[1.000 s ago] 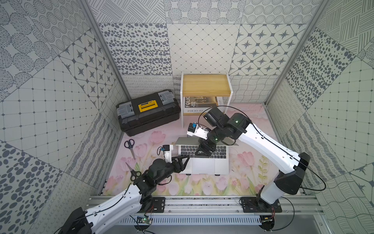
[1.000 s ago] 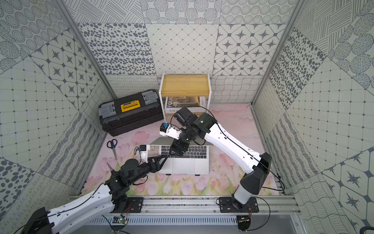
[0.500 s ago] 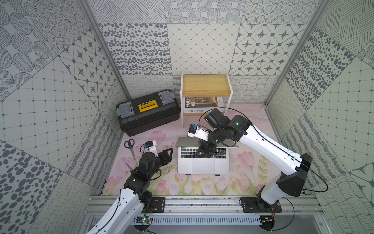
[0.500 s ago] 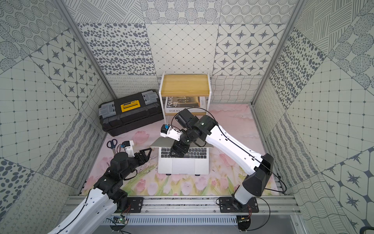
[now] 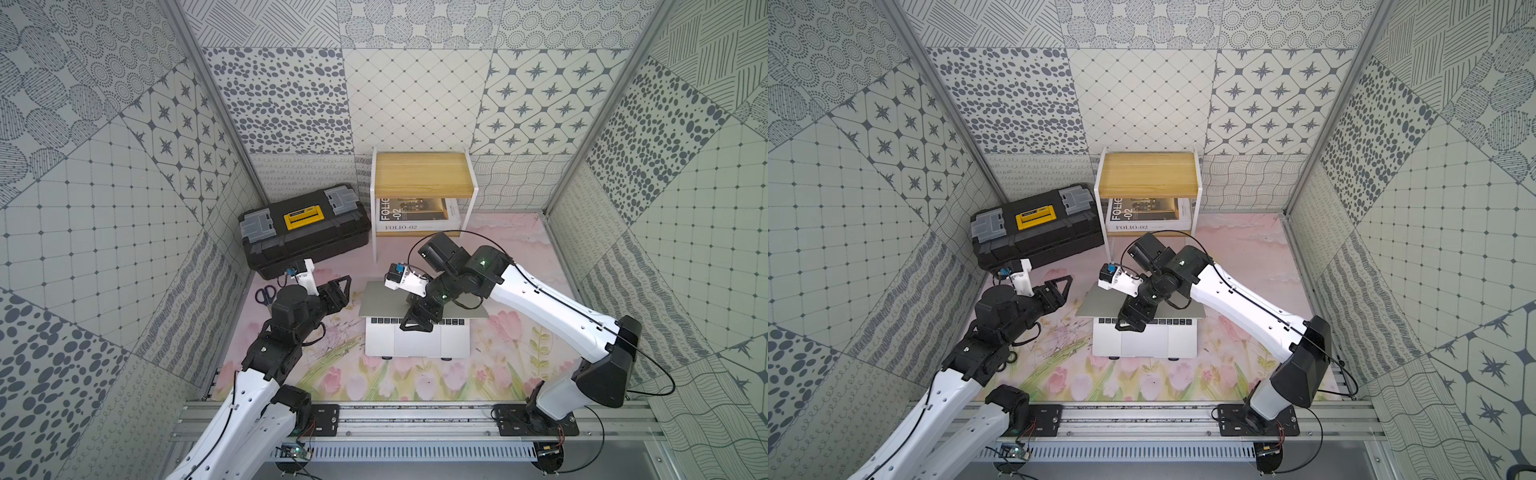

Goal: Close the laptop lid and set it aside
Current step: Close the lid of the laptop.

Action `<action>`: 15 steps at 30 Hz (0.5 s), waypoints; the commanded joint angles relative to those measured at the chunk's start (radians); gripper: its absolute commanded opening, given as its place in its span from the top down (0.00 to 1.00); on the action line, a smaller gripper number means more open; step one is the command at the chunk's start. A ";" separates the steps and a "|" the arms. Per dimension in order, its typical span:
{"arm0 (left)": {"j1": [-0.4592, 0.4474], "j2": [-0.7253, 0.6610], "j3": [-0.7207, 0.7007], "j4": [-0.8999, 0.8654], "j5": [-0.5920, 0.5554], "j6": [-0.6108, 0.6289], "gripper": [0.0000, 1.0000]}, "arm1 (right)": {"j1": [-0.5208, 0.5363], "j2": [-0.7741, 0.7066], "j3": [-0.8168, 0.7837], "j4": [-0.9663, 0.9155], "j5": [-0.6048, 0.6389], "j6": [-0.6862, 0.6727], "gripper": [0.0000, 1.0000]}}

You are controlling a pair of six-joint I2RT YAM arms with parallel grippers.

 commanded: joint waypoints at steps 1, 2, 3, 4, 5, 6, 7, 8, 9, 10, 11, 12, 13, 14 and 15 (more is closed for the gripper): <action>0.016 0.048 0.085 -0.020 0.126 0.069 0.31 | 0.027 0.019 -0.027 -0.006 -0.051 0.029 0.13; 0.016 0.057 0.091 -0.018 0.151 0.065 0.31 | 0.028 0.022 -0.031 -0.003 -0.049 0.029 0.13; 0.016 0.069 0.094 -0.014 0.174 0.064 0.31 | 0.030 0.024 -0.034 0.000 -0.048 0.031 0.13; 0.015 0.077 0.092 -0.005 0.201 0.066 0.31 | 0.029 0.024 -0.036 0.003 -0.050 0.033 0.13; 0.012 0.085 0.087 0.005 0.224 0.066 0.31 | 0.029 0.026 -0.037 0.006 -0.049 0.033 0.13; 0.009 0.092 0.080 0.014 0.241 0.066 0.31 | 0.029 0.027 -0.039 0.009 -0.049 0.035 0.12; 0.003 0.100 0.072 0.022 0.262 0.069 0.31 | 0.029 0.028 -0.039 0.012 -0.050 0.035 0.12; -0.003 0.107 0.063 0.034 0.285 0.073 0.31 | 0.029 0.028 -0.038 0.014 -0.050 0.037 0.12; -0.012 0.116 0.056 0.045 0.305 0.075 0.30 | 0.029 0.027 -0.038 0.015 -0.050 0.039 0.12; -0.025 0.128 0.053 0.052 0.323 0.080 0.30 | 0.030 0.026 -0.038 0.018 -0.049 0.042 0.12; -0.037 0.144 0.054 0.063 0.348 0.090 0.30 | 0.029 0.025 -0.042 0.021 -0.046 0.046 0.12; -0.052 0.160 0.059 0.067 0.373 0.101 0.29 | 0.029 0.025 -0.046 0.025 -0.047 0.047 0.12; -0.071 0.177 0.068 0.063 0.382 0.114 0.29 | 0.029 0.027 -0.049 0.028 -0.045 0.048 0.12; -0.092 0.192 0.077 0.056 0.386 0.132 0.29 | 0.029 0.028 -0.052 0.032 -0.044 0.051 0.12; -0.113 0.205 0.085 0.052 0.387 0.149 0.29 | 0.029 0.029 -0.059 0.037 -0.044 0.054 0.12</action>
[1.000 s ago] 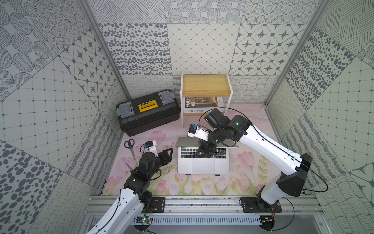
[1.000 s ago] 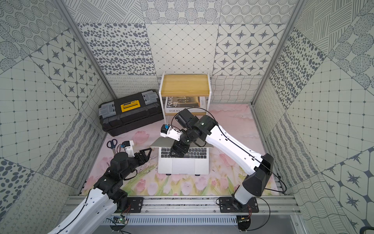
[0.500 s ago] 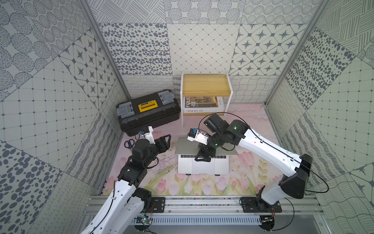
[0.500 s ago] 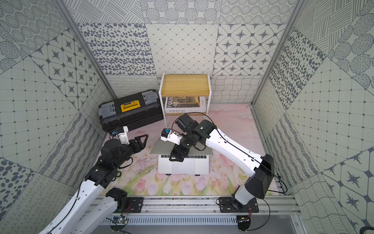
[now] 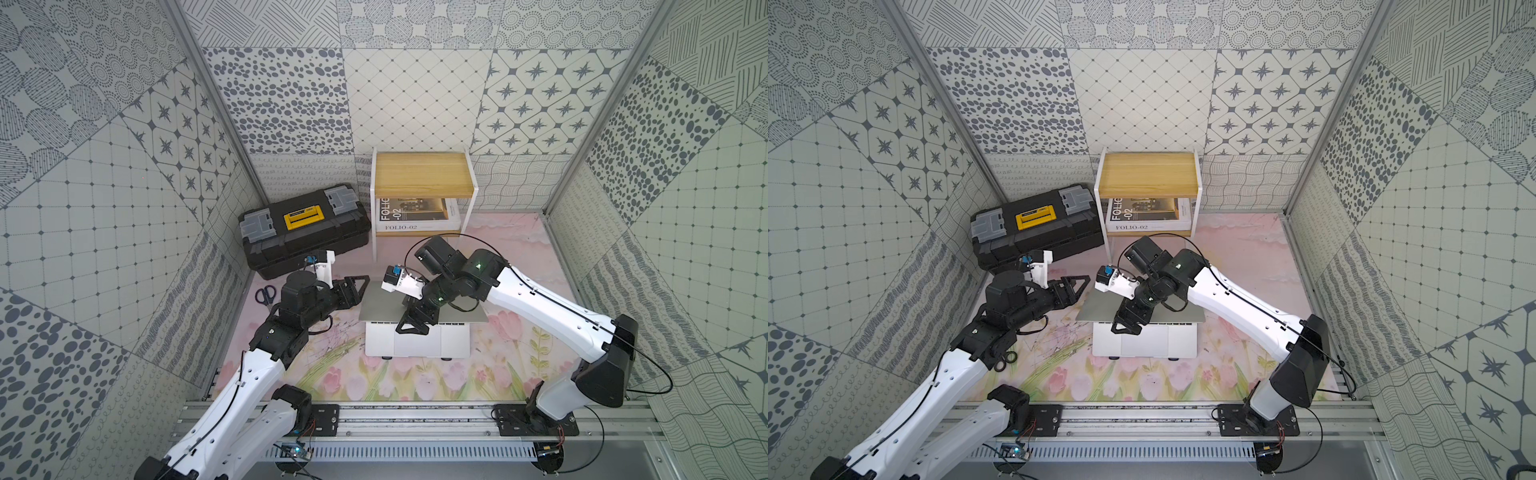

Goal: Close the laptop lid and set it aside
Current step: Close the lid of the laptop.

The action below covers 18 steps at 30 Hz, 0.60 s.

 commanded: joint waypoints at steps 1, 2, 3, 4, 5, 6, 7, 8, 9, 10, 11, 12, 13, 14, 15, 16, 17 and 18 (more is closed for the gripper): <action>-0.074 0.065 0.031 0.037 0.154 0.109 0.29 | 0.017 0.025 -0.039 -0.008 -0.028 0.027 0.12; -0.090 0.079 0.039 0.031 0.157 0.120 0.29 | 0.017 0.025 -0.046 -0.002 -0.028 0.031 0.12; -0.100 0.092 0.045 0.027 0.165 0.128 0.29 | 0.017 0.025 -0.049 0.002 -0.027 0.035 0.12; -0.109 0.101 0.049 0.030 0.178 0.133 0.30 | 0.018 0.025 -0.052 0.006 -0.026 0.038 0.12; -0.115 0.110 0.049 0.037 0.189 0.135 0.30 | 0.017 0.023 -0.054 0.007 -0.027 0.040 0.12; -0.119 0.117 0.048 0.039 0.201 0.140 0.30 | 0.017 0.020 -0.058 0.010 -0.027 0.041 0.12; -0.124 0.125 0.045 0.041 0.211 0.146 0.30 | 0.017 0.016 -0.062 0.013 -0.028 0.042 0.12; -0.129 0.130 0.041 0.041 0.219 0.151 0.30 | 0.017 0.010 -0.068 0.016 -0.027 0.042 0.12; -0.133 0.135 0.039 0.041 0.226 0.156 0.30 | 0.018 0.007 -0.071 0.016 -0.022 0.041 0.12; -0.137 0.138 0.032 0.041 0.234 0.158 0.30 | 0.017 0.003 -0.076 0.017 -0.017 0.043 0.12; -0.144 0.142 0.029 0.038 0.240 0.161 0.30 | 0.017 -0.002 -0.080 0.017 -0.011 0.042 0.12; -0.147 0.145 0.024 0.033 0.239 0.161 0.30 | 0.017 -0.005 -0.083 0.017 -0.006 0.042 0.12; -0.151 0.144 0.017 0.031 0.239 0.162 0.30 | 0.017 -0.008 -0.085 0.017 -0.003 0.043 0.11; -0.154 0.146 0.012 0.031 0.240 0.163 0.31 | 0.017 -0.012 -0.087 0.017 0.001 0.044 0.11; -0.156 0.144 0.006 0.028 0.237 0.163 0.31 | 0.017 -0.014 -0.089 0.017 0.003 0.044 0.11; -0.160 0.141 0.000 0.021 0.231 0.166 0.31 | 0.018 -0.017 -0.091 0.018 0.010 0.045 0.11; -0.162 0.139 -0.004 0.014 0.225 0.169 0.31 | 0.017 -0.019 -0.091 0.018 0.017 0.048 0.10; -0.163 0.139 -0.006 0.002 0.217 0.172 0.31 | 0.017 -0.022 -0.091 0.020 0.023 0.052 0.09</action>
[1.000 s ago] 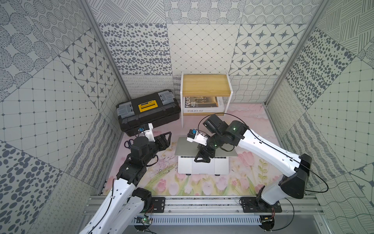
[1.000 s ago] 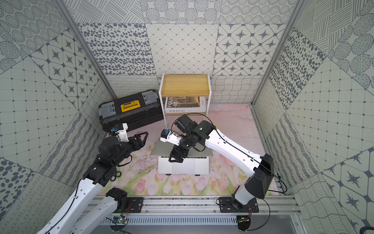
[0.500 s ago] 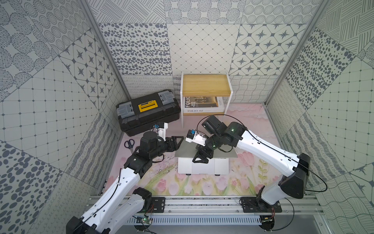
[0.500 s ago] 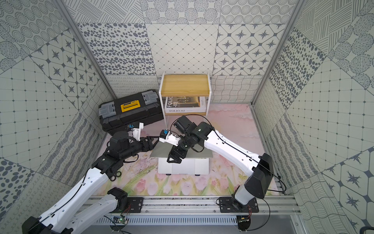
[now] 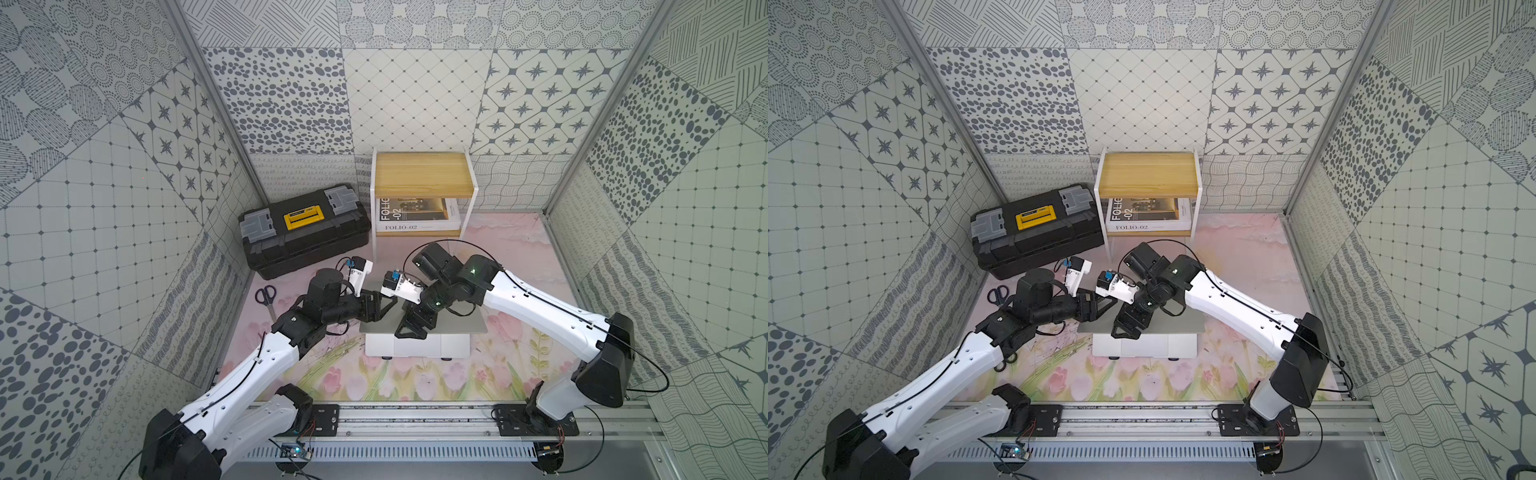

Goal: Close the laptop lid and set it aside
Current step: Close the lid of the laptop.

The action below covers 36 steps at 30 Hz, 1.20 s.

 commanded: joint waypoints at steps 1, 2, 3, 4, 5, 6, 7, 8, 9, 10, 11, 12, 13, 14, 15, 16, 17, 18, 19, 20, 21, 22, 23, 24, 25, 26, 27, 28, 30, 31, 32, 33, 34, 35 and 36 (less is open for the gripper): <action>-0.013 0.001 -0.016 -0.018 0.049 0.051 0.31 | 0.009 -0.025 -0.014 -0.030 0.022 0.022 0.09; -0.014 0.002 -0.019 -0.023 0.045 0.055 0.32 | 0.009 -0.030 -0.013 -0.030 0.025 0.024 0.08; -0.015 0.001 -0.021 -0.029 0.040 0.057 0.32 | 0.010 -0.036 -0.010 -0.029 0.028 0.026 0.07; -0.015 0.001 -0.025 -0.033 0.032 0.057 0.32 | 0.009 -0.041 -0.006 -0.031 0.036 0.031 0.06; -0.014 -0.001 -0.028 -0.032 0.025 0.055 0.32 | 0.009 -0.049 0.000 -0.032 0.045 0.034 0.06; -0.015 -0.001 -0.035 -0.026 0.020 0.050 0.32 | 0.009 -0.059 0.002 -0.032 0.052 0.037 0.05; -0.014 -0.002 -0.040 -0.022 0.015 0.047 0.32 | 0.009 -0.077 0.004 -0.032 0.058 0.037 0.04; -0.015 -0.001 -0.045 -0.015 0.014 0.042 0.32 | 0.009 -0.091 0.005 -0.032 0.066 0.040 0.03; -0.014 -0.001 -0.049 -0.008 0.012 0.039 0.32 | 0.009 -0.110 0.008 -0.033 0.081 0.048 0.03; -0.014 0.000 -0.053 -0.003 0.009 0.035 0.32 | 0.010 -0.124 0.011 -0.038 0.100 0.057 0.03; -0.014 0.000 -0.054 0.002 0.004 0.031 0.32 | 0.010 -0.142 0.015 -0.044 0.125 0.067 0.03; -0.014 0.000 -0.056 0.007 0.001 0.029 0.32 | 0.008 -0.162 0.020 -0.050 0.165 0.084 0.03; -0.014 0.001 -0.059 0.010 -0.001 0.029 0.32 | 0.006 -0.184 0.025 -0.056 0.204 0.101 0.03; -0.015 0.003 -0.061 0.015 -0.002 0.030 0.32 | 0.001 -0.206 0.028 -0.063 0.230 0.121 0.03; -0.013 0.004 -0.062 0.016 -0.005 0.030 0.32 | -0.005 -0.229 0.031 -0.069 0.250 0.138 0.03; -0.014 0.006 -0.063 0.018 -0.007 0.031 0.32 | -0.015 -0.252 0.030 -0.071 0.280 0.164 0.03; -0.014 0.009 -0.063 0.018 -0.008 0.031 0.32 | -0.032 -0.280 0.026 -0.069 0.313 0.184 0.03; -0.014 0.011 -0.065 0.020 -0.010 0.029 0.32 | -0.051 -0.301 0.023 -0.064 0.361 0.228 0.03; -0.015 0.012 -0.066 0.020 -0.012 0.029 0.32 | -0.079 -0.316 0.020 -0.059 0.426 0.274 0.03; -0.014 0.014 -0.068 0.023 -0.014 0.029 0.32 | -0.130 -0.328 0.014 -0.058 0.469 0.341 0.03; -0.015 0.013 -0.071 0.026 -0.017 0.027 0.32 | -0.200 -0.336 0.004 -0.059 0.482 0.409 0.03; -0.014 0.013 -0.075 0.028 -0.022 0.027 0.32 | -0.286 -0.341 -0.013 -0.058 0.457 0.460 0.03; -0.014 0.013 -0.079 0.032 -0.026 0.026 0.32 | -0.360 -0.341 -0.040 -0.052 0.392 0.511 0.03; -0.014 0.012 -0.083 0.039 -0.028 0.026 0.32 | -0.432 -0.338 -0.069 -0.044 0.335 0.558 0.03; -0.013 0.013 -0.087 0.041 -0.031 0.025 0.31 | -0.474 -0.334 -0.099 -0.037 0.289 0.584 0.03; -0.015 0.013 -0.088 0.040 -0.037 0.023 0.31 | -0.494 -0.334 -0.130 -0.029 0.271 0.598 0.03; -0.015 0.014 -0.090 0.041 -0.038 0.022 0.31 | -0.499 -0.337 -0.161 -0.013 0.270 0.602 0.03; -0.014 0.013 -0.091 0.041 -0.039 0.023 0.31 | -0.499 -0.345 -0.195 0.004 0.257 0.607 0.03; -0.014 0.014 -0.094 0.037 -0.041 0.024 0.31 | -0.499 -0.369 -0.265 0.042 0.221 0.620 0.03; -0.014 0.013 -0.095 0.035 -0.042 0.024 0.30 | -0.498 -0.378 -0.283 0.049 0.209 0.620 0.03; -0.013 0.013 -0.095 0.033 -0.045 0.025 0.30 | -0.498 -0.398 -0.320 0.066 0.191 0.617 0.03; -0.014 0.012 -0.096 0.030 -0.049 0.027 0.30 | -0.497 -0.413 -0.343 0.072 0.177 0.615 0.03; -0.014 0.011 -0.098 0.031 -0.052 0.027 0.30 | -0.496 -0.427 -0.364 0.075 0.175 0.611 0.03; -0.014 0.008 -0.102 0.031 -0.054 0.028 0.30 | -0.496 -0.441 -0.384 0.074 0.178 0.609 0.03; -0.014 0.008 -0.107 0.033 -0.056 0.026 0.30 | -0.495 -0.454 -0.403 0.074 0.179 0.609 0.03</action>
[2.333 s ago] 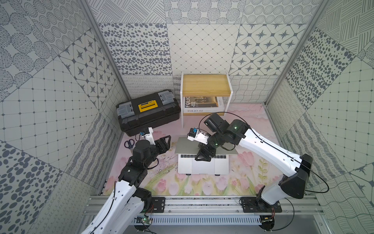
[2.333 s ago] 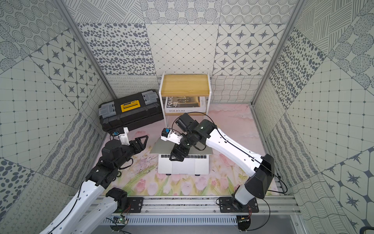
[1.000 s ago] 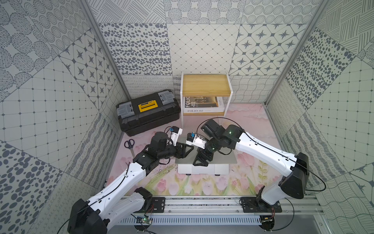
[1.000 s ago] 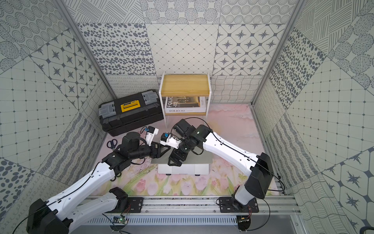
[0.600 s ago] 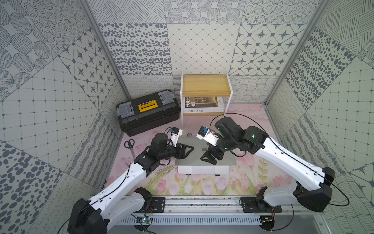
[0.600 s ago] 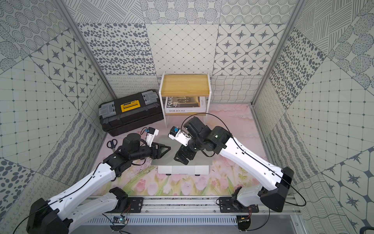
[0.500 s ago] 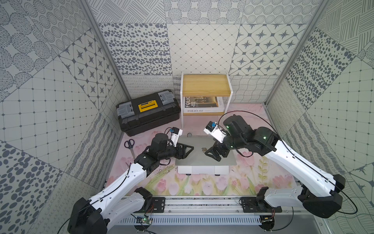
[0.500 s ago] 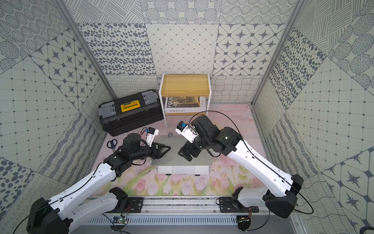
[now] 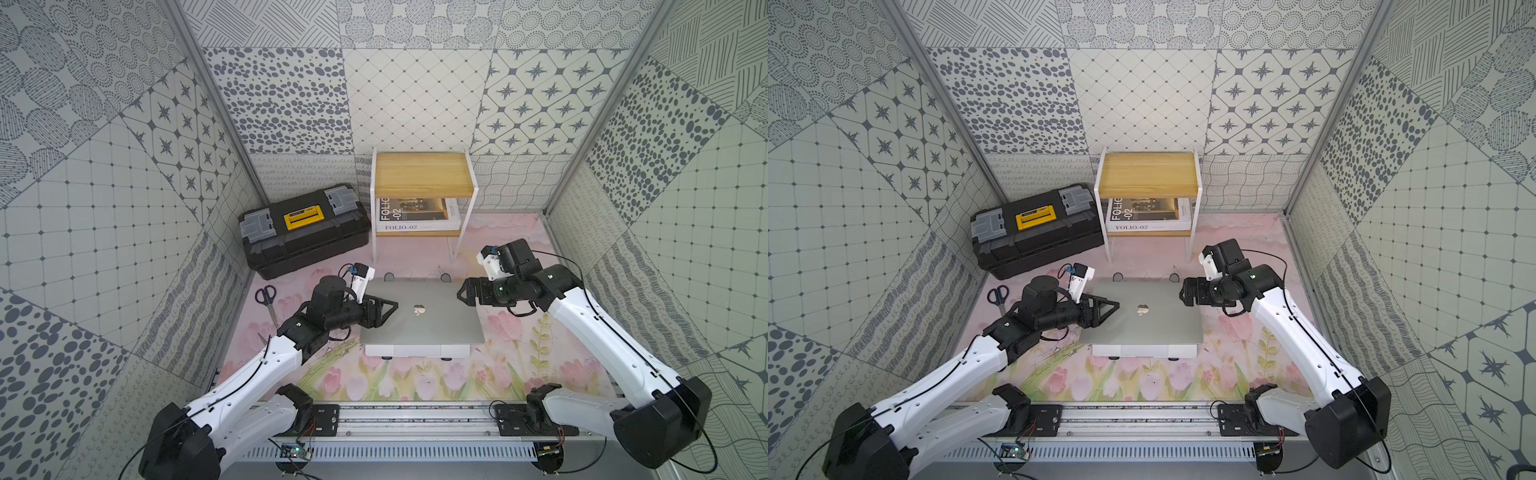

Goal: Close the laptop lid and set it aside
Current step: Close the lid of the laptop.

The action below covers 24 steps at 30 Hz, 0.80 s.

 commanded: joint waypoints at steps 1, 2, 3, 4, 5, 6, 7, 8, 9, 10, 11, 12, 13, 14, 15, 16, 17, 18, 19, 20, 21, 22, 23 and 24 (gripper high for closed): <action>-0.003 0.003 -0.020 -0.061 -0.030 0.000 0.30 | 0.002 -0.071 -0.053 0.061 -0.041 0.025 0.03; -0.002 0.001 -0.024 -0.059 -0.035 0.000 0.30 | 0.003 -0.080 -0.070 0.061 -0.040 0.026 0.03; -0.004 0.002 -0.029 -0.058 -0.039 -0.002 0.30 | 0.006 -0.087 -0.087 0.064 -0.040 0.022 0.03; -0.002 0.002 -0.036 -0.054 -0.046 -0.003 0.29 | 0.012 -0.093 -0.107 0.073 -0.038 0.018 0.03; -0.002 0.002 -0.039 -0.053 -0.055 -0.005 0.29 | 0.016 -0.095 -0.119 0.080 -0.033 0.017 0.03; -0.003 0.003 -0.044 -0.053 -0.065 -0.010 0.29 | 0.023 -0.094 -0.128 0.088 -0.031 0.016 0.03; -0.003 0.005 -0.047 -0.052 -0.074 -0.014 0.29 | 0.027 -0.092 -0.136 0.098 -0.033 0.015 0.03; -0.002 0.007 -0.052 -0.049 -0.079 -0.017 0.29 | 0.030 -0.091 -0.144 0.107 -0.032 0.014 0.03; -0.002 0.009 -0.056 -0.048 -0.082 -0.018 0.28 | 0.031 -0.088 -0.150 0.115 -0.028 0.013 0.04; -0.003 0.012 -0.059 -0.049 -0.087 -0.019 0.28 | 0.032 -0.084 -0.157 0.122 -0.025 0.014 0.04; -0.003 0.018 -0.060 -0.050 -0.093 -0.021 0.28 | 0.034 -0.079 -0.165 0.131 -0.026 0.009 0.04; -0.002 0.023 -0.060 -0.050 -0.095 -0.022 0.28 | 0.036 -0.075 -0.174 0.145 -0.028 0.001 0.06; -0.002 0.027 -0.064 -0.048 -0.097 -0.022 0.28 | 0.038 -0.069 -0.180 0.155 -0.028 -0.006 0.07; -0.002 0.033 -0.068 -0.047 -0.100 -0.023 0.28 | 0.040 -0.063 -0.184 0.162 -0.034 -0.012 0.09; -0.002 0.040 -0.070 -0.044 -0.101 -0.023 0.28 | 0.042 -0.057 -0.188 0.169 -0.037 -0.017 0.09; -0.002 0.048 -0.074 -0.043 -0.102 -0.025 0.28 | 0.044 -0.054 -0.193 0.178 -0.035 -0.017 0.09; -0.001 0.056 -0.078 -0.040 -0.102 -0.028 0.27 | 0.046 -0.050 -0.200 0.185 -0.029 -0.018 0.09; -0.001 0.061 -0.080 -0.037 -0.102 -0.031 0.27 | 0.046 -0.048 -0.204 0.194 -0.026 -0.020 0.09; 0.000 0.068 -0.083 -0.033 -0.100 -0.034 0.27 | 0.046 -0.045 -0.210 0.202 -0.024 -0.020 0.10; -0.001 0.074 -0.085 -0.028 -0.097 -0.037 0.27 | 0.046 -0.043 -0.216 0.211 -0.015 -0.020 0.10; -0.001 0.080 -0.086 -0.025 -0.096 -0.041 0.27 | 0.046 -0.042 -0.223 0.217 -0.006 -0.020 0.10; -0.001 0.086 -0.086 -0.024 -0.096 -0.043 0.26 | 0.046 -0.037 -0.229 0.222 0.005 -0.019 0.10; 0.000 0.092 -0.086 -0.027 -0.097 -0.044 0.26 | 0.046 -0.033 -0.232 0.225 0.012 -0.020 0.09; 0.001 0.097 -0.084 -0.032 -0.098 -0.045 0.26 | 0.046 -0.028 -0.234 0.225 0.020 -0.019 0.09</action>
